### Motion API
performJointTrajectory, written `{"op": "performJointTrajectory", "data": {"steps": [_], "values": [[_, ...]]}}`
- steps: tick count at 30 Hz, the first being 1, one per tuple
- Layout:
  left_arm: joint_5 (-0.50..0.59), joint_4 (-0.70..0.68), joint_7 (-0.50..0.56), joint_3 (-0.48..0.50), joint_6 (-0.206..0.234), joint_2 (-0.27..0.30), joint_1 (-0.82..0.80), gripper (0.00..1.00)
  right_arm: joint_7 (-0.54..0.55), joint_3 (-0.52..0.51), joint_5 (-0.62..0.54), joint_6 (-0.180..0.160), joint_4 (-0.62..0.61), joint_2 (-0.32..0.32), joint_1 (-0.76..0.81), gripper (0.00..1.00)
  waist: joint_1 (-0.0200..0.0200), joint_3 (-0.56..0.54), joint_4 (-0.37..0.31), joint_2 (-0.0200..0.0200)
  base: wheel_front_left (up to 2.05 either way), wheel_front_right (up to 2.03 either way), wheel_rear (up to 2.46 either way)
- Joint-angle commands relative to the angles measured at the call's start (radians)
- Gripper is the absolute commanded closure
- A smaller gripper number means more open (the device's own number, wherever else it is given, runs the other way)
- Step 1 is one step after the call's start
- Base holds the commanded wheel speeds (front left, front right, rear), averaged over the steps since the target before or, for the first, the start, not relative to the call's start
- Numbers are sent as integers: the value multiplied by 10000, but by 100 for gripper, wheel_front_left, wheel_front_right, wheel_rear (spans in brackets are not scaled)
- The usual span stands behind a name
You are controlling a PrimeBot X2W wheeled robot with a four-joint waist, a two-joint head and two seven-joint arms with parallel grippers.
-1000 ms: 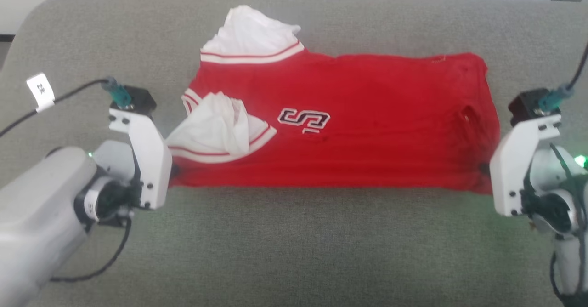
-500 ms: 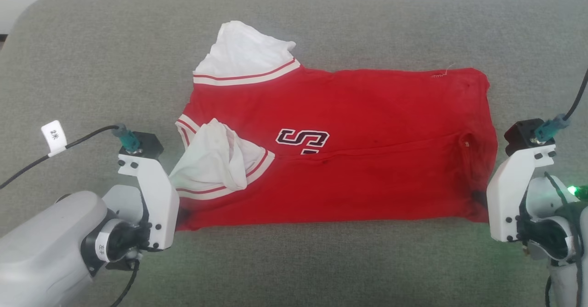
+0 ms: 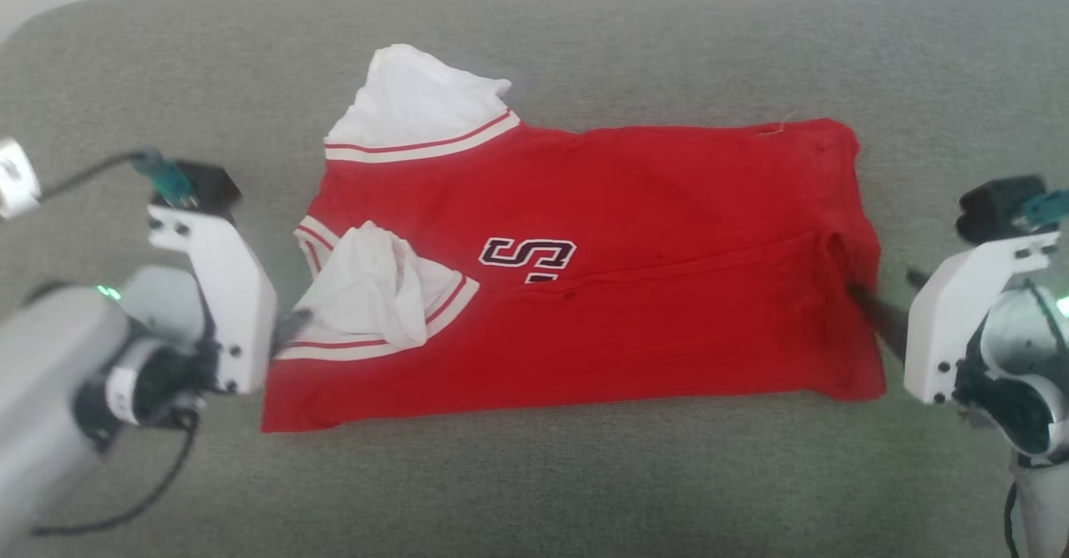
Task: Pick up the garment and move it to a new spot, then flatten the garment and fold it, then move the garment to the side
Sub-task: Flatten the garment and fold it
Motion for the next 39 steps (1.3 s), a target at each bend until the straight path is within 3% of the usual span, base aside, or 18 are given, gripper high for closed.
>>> {"op": "performJointTrajectory", "data": {"steps": [1, 5, 12, 13, 21, 29, 39], "values": [[82, -204, 148, 67, 116, 182, -234, 0, -374, 13, -20, 2, -178, 31, -127, 0, 0, 37, -111, 0, 0, 0, 0], [345, -460, 70, 384, 218, 449, -857, 0, -1708, -140, -156, 2, -474, 245, -367, 0, 0, 202, -408, 0, 0, 0, 0], [600, 693, -180, 824, -470, 261, -1918, 0, -4896, 283, -159, 1, -665, 710, -956, 0, 0, 704, -1251, 0, 0, 0, 0], [600, 693, -180, 824, -470, 261, -1918, 0, -4896, 283, -159, 1, -665, 710, -956, 0, 0, 704, -1251, 0, 0, 0, 0], [1050, 2639, -542, 1035, -1447, 12, -3125, 0, -7965, 1039, -685, 1, -128, 1095, -1532, 0, 0, 1499, -2355, 0, 0, 0, 0], [1310, 4533, 11, 932, -2199, -221, -4259, 0, -8940, 1697, -689, 1, 545, 1443, -1689, 0, 0, 2307, -3214, 0, 0, 0, 0], [1610, 6206, 762, 680, -2425, -322, -5064, 0, -8697, 2032, -485, 2, 759, 1461, -1825, 0, 0, 2944, -3683, 0, 0, 0, 0]]}}
